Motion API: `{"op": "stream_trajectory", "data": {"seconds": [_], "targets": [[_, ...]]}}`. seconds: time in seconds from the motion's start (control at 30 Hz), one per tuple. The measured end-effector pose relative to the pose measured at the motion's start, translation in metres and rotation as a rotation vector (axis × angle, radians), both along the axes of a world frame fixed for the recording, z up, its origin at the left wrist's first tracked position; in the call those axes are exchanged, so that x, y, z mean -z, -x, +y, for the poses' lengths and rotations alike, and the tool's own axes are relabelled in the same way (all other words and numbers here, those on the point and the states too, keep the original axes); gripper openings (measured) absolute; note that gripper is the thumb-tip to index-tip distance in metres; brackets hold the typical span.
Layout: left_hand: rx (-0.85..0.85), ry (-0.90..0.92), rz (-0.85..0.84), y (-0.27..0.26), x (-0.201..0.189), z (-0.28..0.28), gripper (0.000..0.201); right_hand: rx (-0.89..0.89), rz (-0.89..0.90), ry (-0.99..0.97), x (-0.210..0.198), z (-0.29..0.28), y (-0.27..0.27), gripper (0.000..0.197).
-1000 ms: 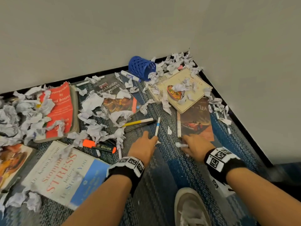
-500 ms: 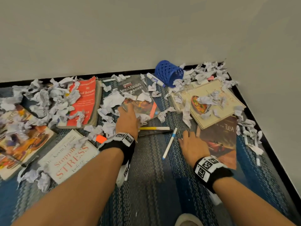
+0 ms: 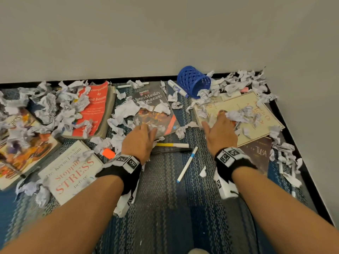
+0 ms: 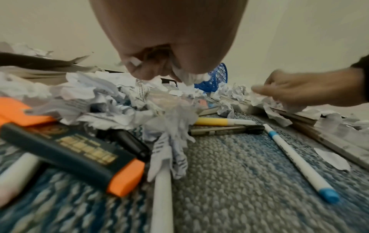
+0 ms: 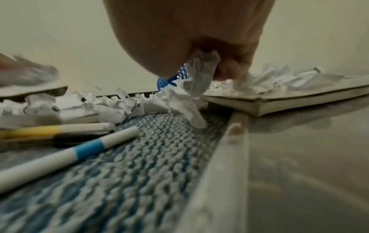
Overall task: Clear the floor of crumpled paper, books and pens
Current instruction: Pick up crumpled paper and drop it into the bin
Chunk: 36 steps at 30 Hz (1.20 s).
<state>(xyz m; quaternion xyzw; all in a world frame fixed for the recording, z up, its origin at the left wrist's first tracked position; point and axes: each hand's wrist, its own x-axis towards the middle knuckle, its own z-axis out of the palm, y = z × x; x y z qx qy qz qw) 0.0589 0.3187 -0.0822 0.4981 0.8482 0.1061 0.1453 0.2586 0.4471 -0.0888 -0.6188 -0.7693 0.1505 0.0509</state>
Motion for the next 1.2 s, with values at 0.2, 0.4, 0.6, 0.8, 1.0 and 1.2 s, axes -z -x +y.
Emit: {"op": "stream_trajectory", "data": {"seconds": [0.2,0.4,0.6,0.8,1.0,1.2], "targets": [[-0.155,-0.169,0.160,0.031,-0.012,-0.030,0.052,-0.299,-0.245,-0.083,0.010,0.003,0.013,0.023],[-0.274,-0.155,-0.056,0.052,0.015,-0.042,0.060,-0.499,-0.228,-0.225,0.003,-0.012,0.043,0.021],[-0.040,0.224,-0.041,0.009,0.026,-0.047,0.072,-0.545,-0.245,0.033,0.035,-0.040,0.061,0.029],[-0.002,0.213,0.197,0.000,0.027,-0.046,0.043,-0.438,-0.265,-0.027,0.019,-0.041,0.064,0.036],[0.083,0.063,0.058,0.027,0.018,-0.050,0.033,-0.321,-0.091,0.099,0.022,-0.025,0.043,0.043],[-0.059,-0.190,-0.072,0.058,-0.020,-0.031,0.023,-0.371,-0.253,0.149,0.020,-0.013,0.039,0.032]]}}
